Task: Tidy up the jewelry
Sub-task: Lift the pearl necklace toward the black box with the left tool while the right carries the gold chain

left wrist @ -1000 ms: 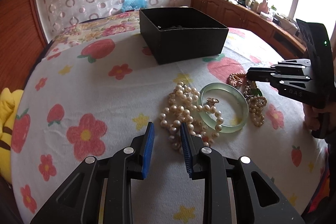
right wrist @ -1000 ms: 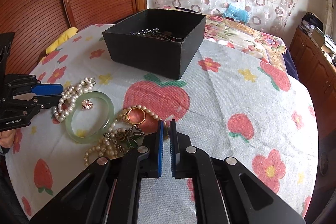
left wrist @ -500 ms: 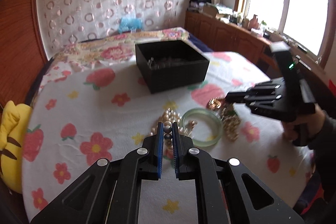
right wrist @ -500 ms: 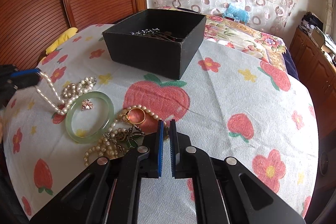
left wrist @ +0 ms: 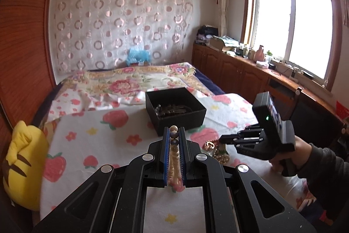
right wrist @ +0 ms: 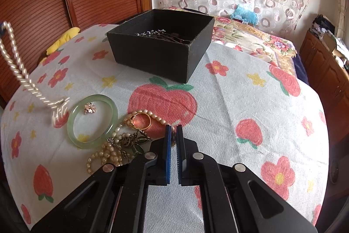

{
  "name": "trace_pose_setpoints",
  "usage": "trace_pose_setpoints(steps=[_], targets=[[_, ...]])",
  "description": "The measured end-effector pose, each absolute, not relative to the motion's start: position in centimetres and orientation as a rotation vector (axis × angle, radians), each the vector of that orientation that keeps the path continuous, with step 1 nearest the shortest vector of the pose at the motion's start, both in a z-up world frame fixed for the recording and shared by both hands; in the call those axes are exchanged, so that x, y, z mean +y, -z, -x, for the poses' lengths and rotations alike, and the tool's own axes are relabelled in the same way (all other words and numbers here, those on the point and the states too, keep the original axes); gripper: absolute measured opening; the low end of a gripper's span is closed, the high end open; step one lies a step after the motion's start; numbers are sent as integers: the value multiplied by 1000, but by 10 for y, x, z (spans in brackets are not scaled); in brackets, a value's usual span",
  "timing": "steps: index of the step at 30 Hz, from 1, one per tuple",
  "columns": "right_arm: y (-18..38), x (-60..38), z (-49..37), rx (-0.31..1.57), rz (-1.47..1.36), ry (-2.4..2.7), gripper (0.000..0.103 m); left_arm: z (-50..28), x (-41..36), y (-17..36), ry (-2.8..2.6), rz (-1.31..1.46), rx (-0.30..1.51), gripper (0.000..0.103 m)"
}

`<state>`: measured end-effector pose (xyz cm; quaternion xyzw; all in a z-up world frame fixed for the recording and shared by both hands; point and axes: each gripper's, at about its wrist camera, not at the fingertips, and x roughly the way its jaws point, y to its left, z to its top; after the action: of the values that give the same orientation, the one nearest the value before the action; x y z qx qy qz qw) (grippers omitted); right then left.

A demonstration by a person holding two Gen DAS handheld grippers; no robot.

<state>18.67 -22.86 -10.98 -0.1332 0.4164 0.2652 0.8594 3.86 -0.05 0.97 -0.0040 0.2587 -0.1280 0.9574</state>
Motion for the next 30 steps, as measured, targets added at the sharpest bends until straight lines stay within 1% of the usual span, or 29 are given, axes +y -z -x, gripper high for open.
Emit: trace_pose_setpoints(steps=[4, 14, 21, 30], targets=[[103, -229, -184, 850, 266, -545, 5, -38, 4, -15, 249, 5, 515, 7], [26, -230, -168, 695, 245, -568, 5, -39, 15, -19, 240, 24, 505, 7], [-18, -225, -157, 607, 253, -586, 5, -38, 17, -21, 240, 29, 501, 7], [-54, -223, -148, 534, 255, -587, 5, -44, 17, -36, 245, 36, 477, 7]])
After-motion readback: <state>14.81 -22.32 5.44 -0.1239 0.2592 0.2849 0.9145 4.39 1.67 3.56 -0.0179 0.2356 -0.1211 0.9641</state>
